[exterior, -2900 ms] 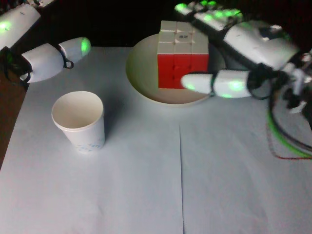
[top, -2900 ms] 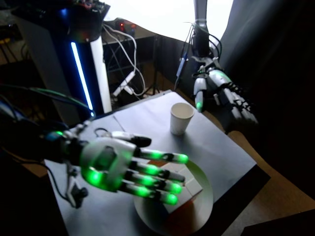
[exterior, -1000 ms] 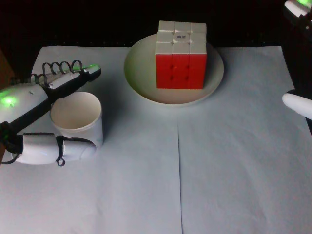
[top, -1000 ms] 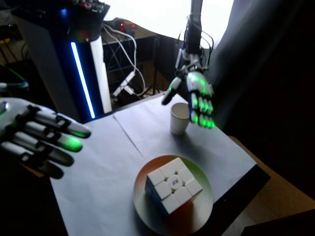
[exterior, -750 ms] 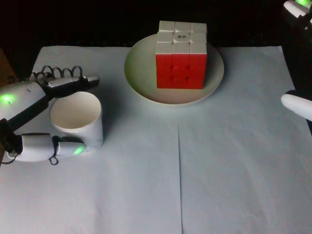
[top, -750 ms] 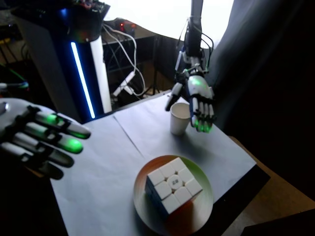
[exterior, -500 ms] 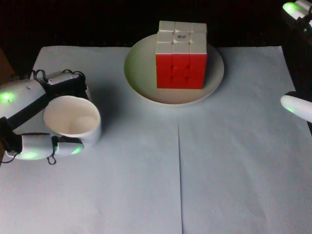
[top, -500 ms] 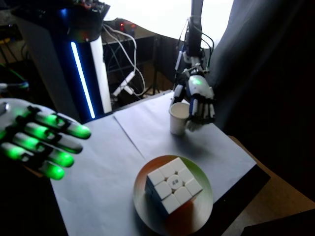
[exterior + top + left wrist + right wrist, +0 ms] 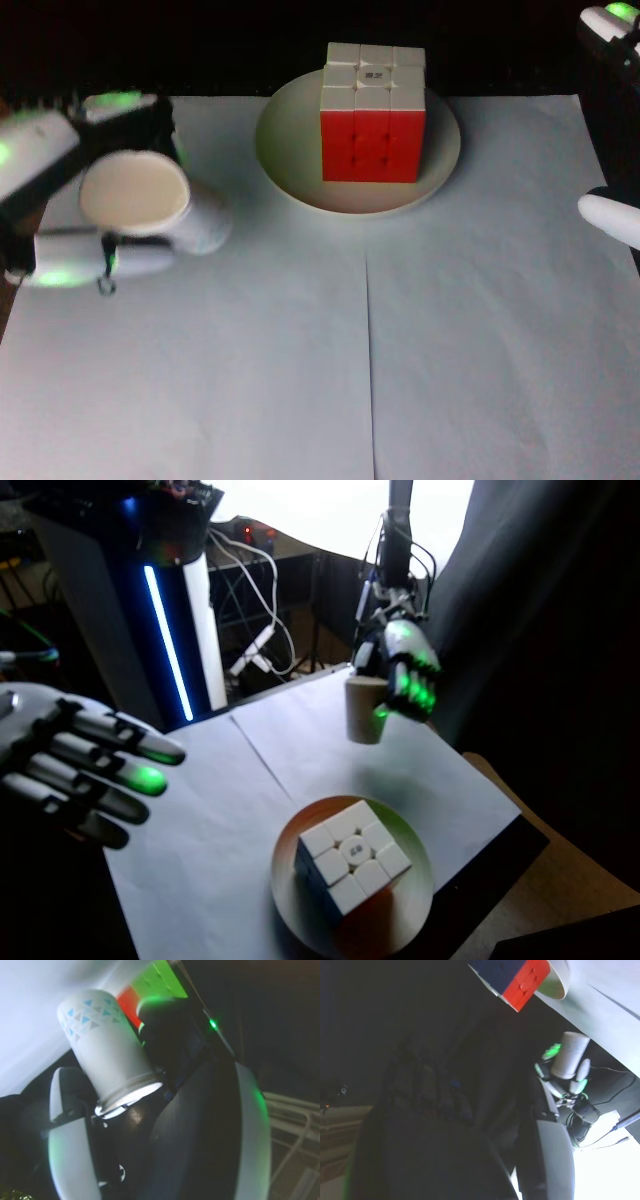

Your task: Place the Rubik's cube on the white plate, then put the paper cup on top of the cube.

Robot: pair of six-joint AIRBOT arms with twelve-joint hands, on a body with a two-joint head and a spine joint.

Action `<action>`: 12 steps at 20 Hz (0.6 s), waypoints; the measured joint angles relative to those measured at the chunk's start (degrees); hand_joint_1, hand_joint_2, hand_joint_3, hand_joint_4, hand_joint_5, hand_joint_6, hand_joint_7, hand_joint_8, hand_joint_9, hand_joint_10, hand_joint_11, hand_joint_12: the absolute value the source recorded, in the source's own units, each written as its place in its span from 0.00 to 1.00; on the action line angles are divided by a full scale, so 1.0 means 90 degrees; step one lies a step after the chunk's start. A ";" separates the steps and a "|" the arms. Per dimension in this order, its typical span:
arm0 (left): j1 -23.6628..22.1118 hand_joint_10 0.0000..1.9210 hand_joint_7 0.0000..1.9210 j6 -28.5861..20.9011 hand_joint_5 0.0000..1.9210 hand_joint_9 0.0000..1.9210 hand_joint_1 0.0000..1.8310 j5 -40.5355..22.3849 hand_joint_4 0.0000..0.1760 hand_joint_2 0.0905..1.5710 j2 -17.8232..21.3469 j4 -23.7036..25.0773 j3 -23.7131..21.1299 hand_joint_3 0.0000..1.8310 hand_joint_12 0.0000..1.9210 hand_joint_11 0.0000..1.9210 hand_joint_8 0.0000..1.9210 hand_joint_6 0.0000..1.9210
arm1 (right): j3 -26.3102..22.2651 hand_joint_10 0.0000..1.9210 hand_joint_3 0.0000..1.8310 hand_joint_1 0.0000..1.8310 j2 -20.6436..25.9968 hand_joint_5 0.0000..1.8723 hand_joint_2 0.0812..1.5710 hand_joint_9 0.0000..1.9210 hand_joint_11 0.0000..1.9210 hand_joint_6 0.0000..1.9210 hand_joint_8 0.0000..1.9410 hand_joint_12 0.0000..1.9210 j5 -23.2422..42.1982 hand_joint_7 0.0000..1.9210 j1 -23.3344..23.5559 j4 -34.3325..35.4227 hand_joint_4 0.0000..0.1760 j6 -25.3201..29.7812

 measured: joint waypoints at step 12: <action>-0.2018 1.00 0.11 -0.0658 0.11 0.17 0.61 0.1239 0.16 0.71 -0.0648 0.0920 0.1137 0.00 1.00 0.26 0.99 0.93 | 0.0053 0.00 0.00 0.33 -0.0063 0.00 0.77 0.08 0.00 0.00 0.00 0.35 -0.0005 0.04 0.0000 0.0039 0.13 0.0000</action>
